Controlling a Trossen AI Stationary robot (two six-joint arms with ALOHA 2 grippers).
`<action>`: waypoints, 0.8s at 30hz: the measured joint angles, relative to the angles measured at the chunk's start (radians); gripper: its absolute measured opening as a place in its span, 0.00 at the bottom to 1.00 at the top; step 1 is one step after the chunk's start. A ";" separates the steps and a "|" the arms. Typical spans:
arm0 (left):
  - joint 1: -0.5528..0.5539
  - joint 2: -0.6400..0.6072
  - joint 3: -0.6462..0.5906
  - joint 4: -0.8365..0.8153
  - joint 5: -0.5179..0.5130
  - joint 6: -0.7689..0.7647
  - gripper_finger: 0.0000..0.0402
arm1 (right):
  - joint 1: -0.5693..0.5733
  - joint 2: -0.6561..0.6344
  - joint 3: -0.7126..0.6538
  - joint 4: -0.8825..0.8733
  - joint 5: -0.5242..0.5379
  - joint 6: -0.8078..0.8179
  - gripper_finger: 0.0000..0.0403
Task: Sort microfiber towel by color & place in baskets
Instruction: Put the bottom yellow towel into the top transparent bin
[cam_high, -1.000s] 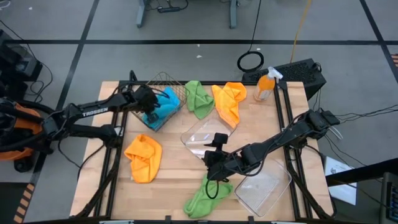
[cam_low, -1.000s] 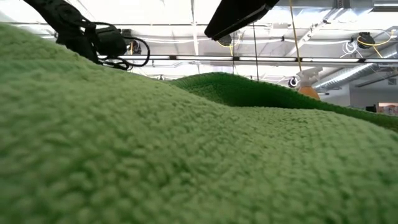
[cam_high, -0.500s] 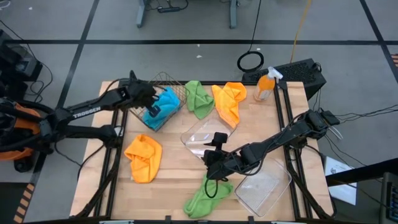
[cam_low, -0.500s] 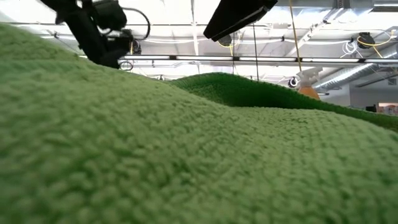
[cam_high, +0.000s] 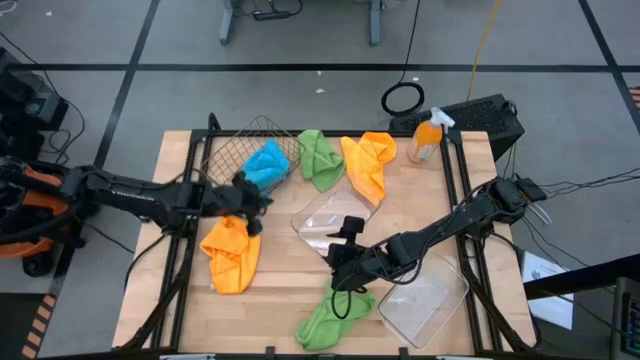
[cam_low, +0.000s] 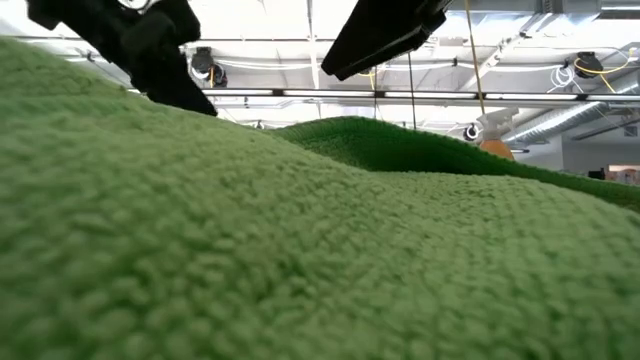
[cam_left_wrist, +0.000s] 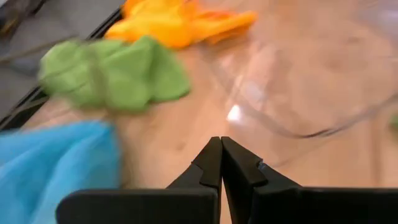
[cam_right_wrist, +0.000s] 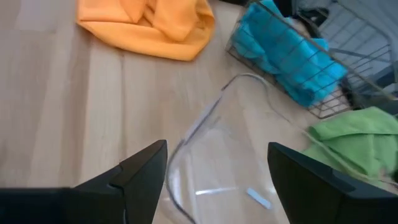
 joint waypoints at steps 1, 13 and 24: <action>-0.026 0.001 -0.016 0.042 -0.003 0.006 0.03 | 0.000 0.000 -0.003 0.014 -0.019 0.000 0.67; -0.232 0.001 -0.194 0.305 -0.137 -0.047 0.03 | -0.007 0.010 -0.003 0.126 -0.064 0.078 0.67; -0.444 0.018 -0.233 0.551 -0.183 -0.038 0.03 | 0.019 0.067 -0.003 0.177 -0.061 0.213 0.67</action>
